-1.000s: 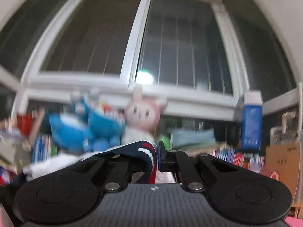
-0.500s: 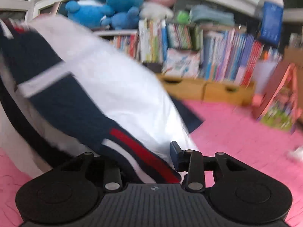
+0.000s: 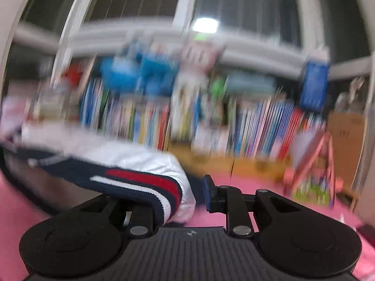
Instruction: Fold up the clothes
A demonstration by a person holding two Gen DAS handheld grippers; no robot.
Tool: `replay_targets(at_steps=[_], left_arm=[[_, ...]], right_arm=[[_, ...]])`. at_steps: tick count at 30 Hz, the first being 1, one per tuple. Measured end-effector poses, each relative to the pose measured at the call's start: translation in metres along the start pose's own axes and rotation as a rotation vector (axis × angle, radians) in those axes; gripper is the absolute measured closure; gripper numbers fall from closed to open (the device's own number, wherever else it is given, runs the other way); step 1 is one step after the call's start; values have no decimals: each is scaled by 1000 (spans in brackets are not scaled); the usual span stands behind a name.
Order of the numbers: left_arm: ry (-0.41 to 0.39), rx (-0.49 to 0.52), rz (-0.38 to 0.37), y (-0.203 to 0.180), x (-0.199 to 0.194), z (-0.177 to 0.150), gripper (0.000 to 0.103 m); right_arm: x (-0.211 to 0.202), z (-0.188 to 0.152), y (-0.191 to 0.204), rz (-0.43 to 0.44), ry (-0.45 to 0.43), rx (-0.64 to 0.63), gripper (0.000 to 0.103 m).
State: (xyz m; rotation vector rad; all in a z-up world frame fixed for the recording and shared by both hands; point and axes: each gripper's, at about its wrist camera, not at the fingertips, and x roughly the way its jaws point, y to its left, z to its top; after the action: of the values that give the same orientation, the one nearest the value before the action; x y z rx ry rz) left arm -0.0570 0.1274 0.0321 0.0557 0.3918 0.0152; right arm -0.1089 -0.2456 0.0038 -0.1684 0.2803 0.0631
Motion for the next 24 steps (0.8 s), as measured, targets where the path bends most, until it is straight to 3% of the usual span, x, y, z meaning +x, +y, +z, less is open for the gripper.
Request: replay_targets(at_steps=[5,10,13,14,16,18,19,20,21,23,24], left_arm=[[123,75,-11,3,-17,-39,0],[172,133,-87,-3,-42,-59,0],[169,205,-92,-12,-37,-59,0],[164,217,-97,-15,-25,-52,0],[155,211,-81,-22,15,-14,0],[121,196,-37,-28,55,39,5],[20,152,2,-26,53,74,8],[-90,104,42,-23,48,109,12],[-200,55,82,-20,43,144,10],[-419,-32,137,-12,15,183,0],[-455,-52,127,-9,7,189,0]], right_arm=[[-28,-28,22,19,124,-192,77],[-37,-36,20,59,272,-222,72],[-36,-41,20,85,375,-239,72],[-16,-41,24,90,440,-245,72],[32,-24,31,53,470,-274,72],[78,39,8,-54,361,-323,74],[86,81,3,-133,238,-320,74],[81,126,0,-197,66,-281,74],[70,165,-2,-254,-119,-239,74],[27,212,-3,-339,-522,-140,72],[14,219,-3,-358,-602,-112,70]])
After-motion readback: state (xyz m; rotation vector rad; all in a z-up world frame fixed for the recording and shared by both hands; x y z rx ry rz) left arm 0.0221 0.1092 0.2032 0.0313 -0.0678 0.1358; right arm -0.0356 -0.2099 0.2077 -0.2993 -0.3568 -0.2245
